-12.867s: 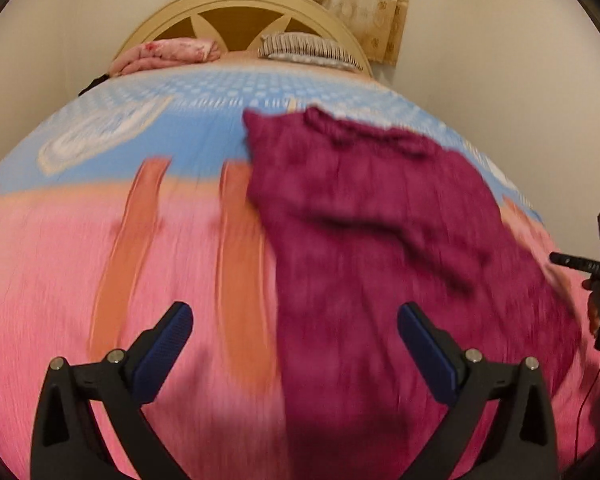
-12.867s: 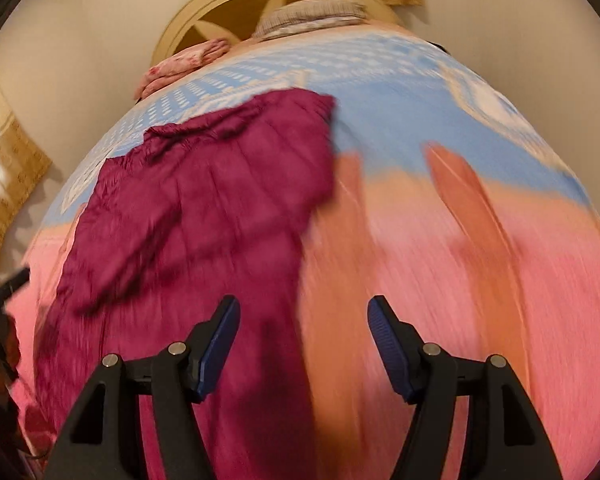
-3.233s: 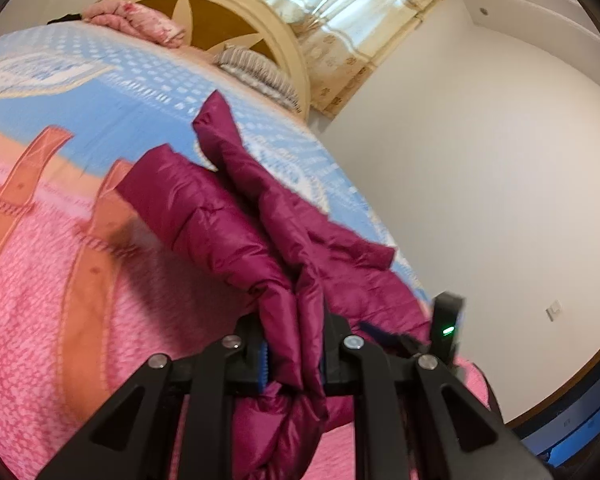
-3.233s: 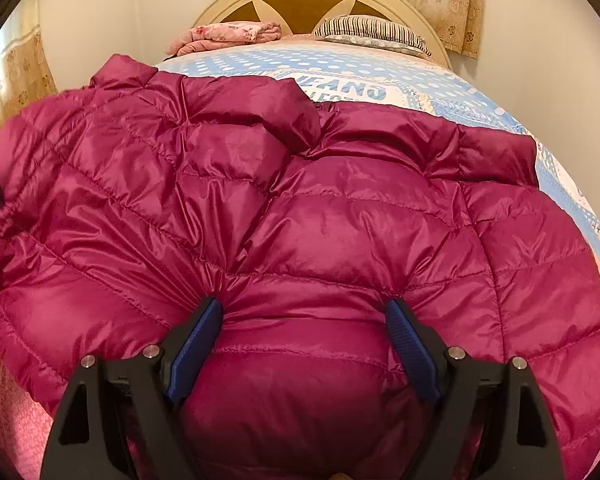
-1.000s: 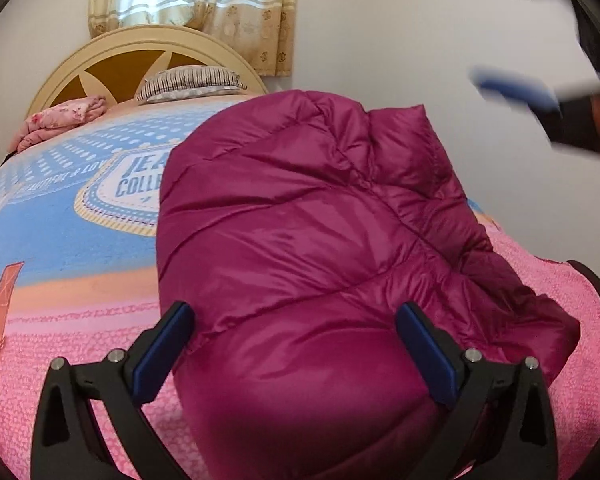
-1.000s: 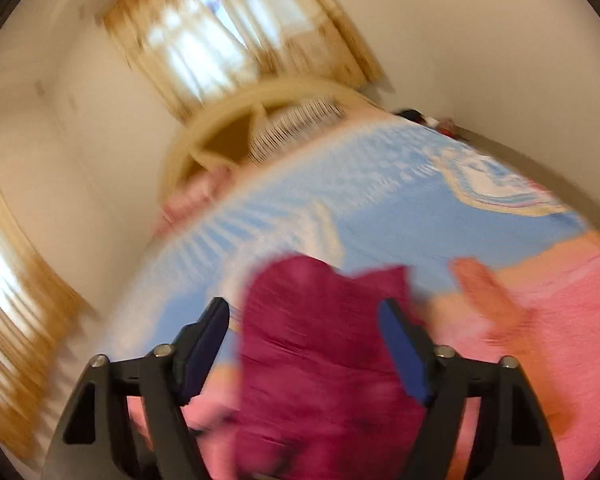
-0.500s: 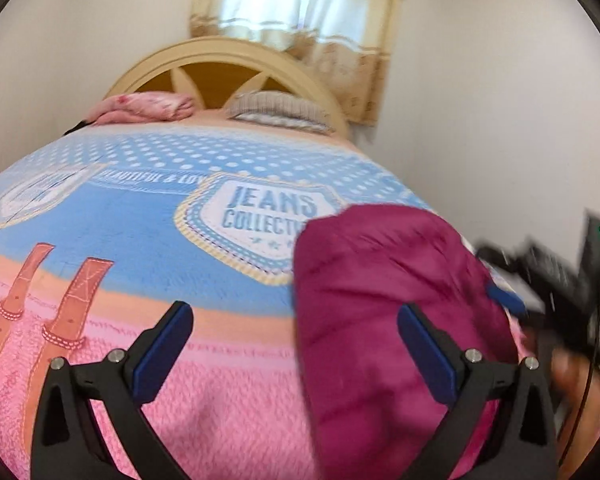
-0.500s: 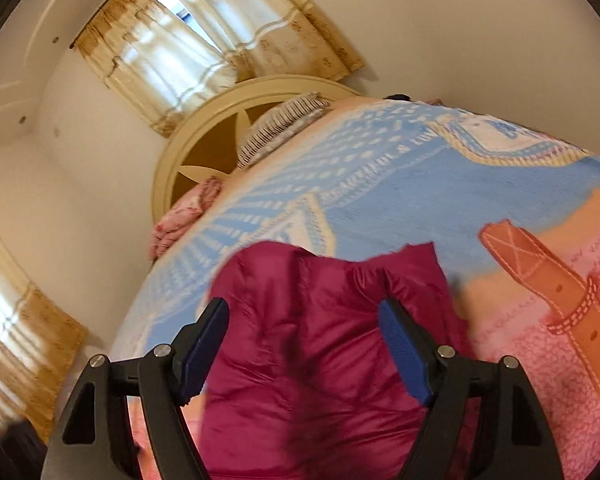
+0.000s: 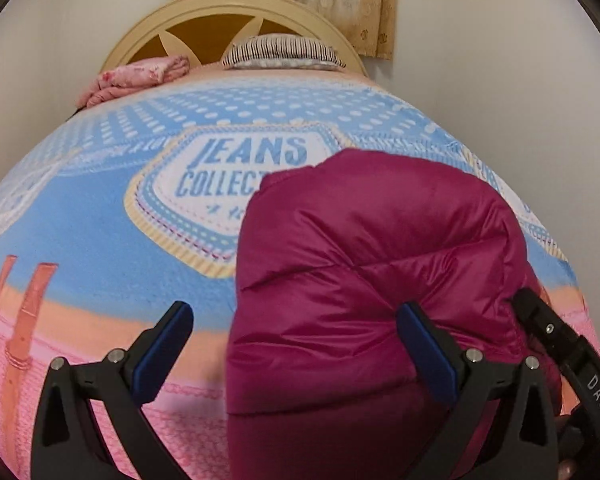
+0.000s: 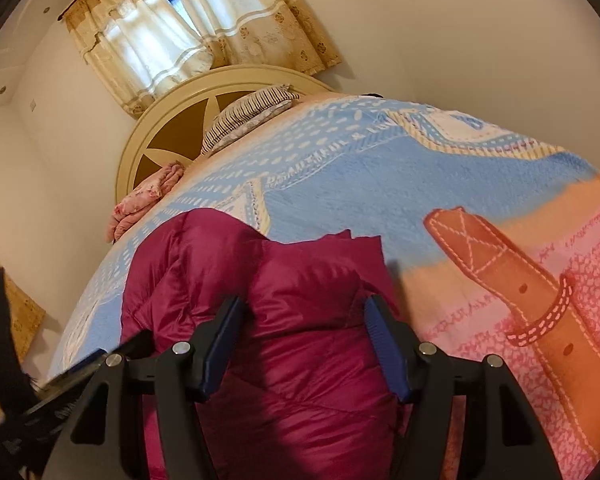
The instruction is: Fold large clothes
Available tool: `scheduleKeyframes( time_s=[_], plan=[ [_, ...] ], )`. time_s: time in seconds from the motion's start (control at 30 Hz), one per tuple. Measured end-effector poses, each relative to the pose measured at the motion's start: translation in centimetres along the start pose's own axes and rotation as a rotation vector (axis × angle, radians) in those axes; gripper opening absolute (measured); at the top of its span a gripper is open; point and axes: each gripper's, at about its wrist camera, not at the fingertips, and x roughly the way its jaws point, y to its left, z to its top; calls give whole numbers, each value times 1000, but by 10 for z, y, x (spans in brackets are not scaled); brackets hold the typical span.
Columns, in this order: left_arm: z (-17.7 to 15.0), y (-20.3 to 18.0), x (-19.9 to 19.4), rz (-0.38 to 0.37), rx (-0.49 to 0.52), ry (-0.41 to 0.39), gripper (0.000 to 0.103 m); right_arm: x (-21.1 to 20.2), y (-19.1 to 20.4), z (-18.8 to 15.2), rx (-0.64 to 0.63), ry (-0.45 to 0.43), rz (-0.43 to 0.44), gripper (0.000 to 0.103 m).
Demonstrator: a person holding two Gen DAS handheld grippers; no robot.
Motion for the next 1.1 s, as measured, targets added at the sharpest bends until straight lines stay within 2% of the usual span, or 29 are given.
scheduleKeyframes(
  time_s=[0.73,1.1],
  plan=[
    [-9,1,26,-90,-48,113,103,17,-9,-8,31,41,-11,64],
    [-11,-2,32,-88,-37,133,103,23,-14,-9,43,60,-8,64]
  ],
)
